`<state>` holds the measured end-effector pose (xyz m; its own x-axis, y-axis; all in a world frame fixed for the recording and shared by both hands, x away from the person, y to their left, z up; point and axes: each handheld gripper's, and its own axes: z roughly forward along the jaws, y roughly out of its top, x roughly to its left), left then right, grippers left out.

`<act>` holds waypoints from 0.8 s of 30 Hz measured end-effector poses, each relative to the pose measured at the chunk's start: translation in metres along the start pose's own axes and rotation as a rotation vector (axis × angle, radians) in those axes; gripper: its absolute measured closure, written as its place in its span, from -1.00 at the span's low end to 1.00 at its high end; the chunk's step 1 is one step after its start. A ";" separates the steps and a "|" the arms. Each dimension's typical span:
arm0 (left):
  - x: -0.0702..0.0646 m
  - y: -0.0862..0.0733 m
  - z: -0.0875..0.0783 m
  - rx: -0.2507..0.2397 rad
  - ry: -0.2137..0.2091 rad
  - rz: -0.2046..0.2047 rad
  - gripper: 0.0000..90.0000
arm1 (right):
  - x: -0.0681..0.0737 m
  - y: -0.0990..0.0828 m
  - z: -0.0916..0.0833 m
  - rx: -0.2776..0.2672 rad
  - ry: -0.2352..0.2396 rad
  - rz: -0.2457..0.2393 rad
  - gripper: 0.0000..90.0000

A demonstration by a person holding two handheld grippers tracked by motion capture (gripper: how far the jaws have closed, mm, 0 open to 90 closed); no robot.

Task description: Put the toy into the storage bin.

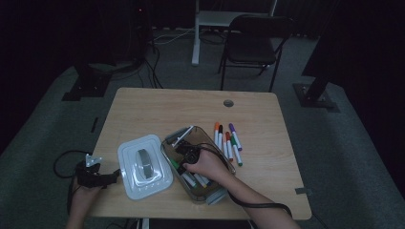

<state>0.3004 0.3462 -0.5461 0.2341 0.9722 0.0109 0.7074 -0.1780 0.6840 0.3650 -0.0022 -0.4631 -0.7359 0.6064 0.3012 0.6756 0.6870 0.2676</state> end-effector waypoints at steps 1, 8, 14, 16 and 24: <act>0.000 0.000 0.000 0.001 0.000 0.001 -0.99 | 0.000 0.001 0.001 0.004 -0.002 0.000 0.70; 0.000 0.000 0.000 0.000 0.000 0.001 -0.99 | 0.001 0.005 0.009 0.060 -0.021 -0.015 0.69; 0.000 0.000 0.000 0.000 0.000 0.001 -0.99 | 0.002 0.005 0.017 0.109 -0.035 -0.021 0.64; 0.000 0.000 0.000 0.001 0.000 0.001 -0.99 | 0.001 0.004 0.018 0.116 -0.050 -0.028 0.62; 0.000 0.000 0.000 0.000 0.000 0.001 -0.99 | -0.002 0.002 0.011 0.080 -0.068 -0.041 0.55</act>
<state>0.3003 0.3463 -0.5461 0.2348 0.9720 0.0113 0.7075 -0.1789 0.6837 0.3674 0.0021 -0.4736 -0.7663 0.6006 0.2281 0.6408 0.7402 0.2037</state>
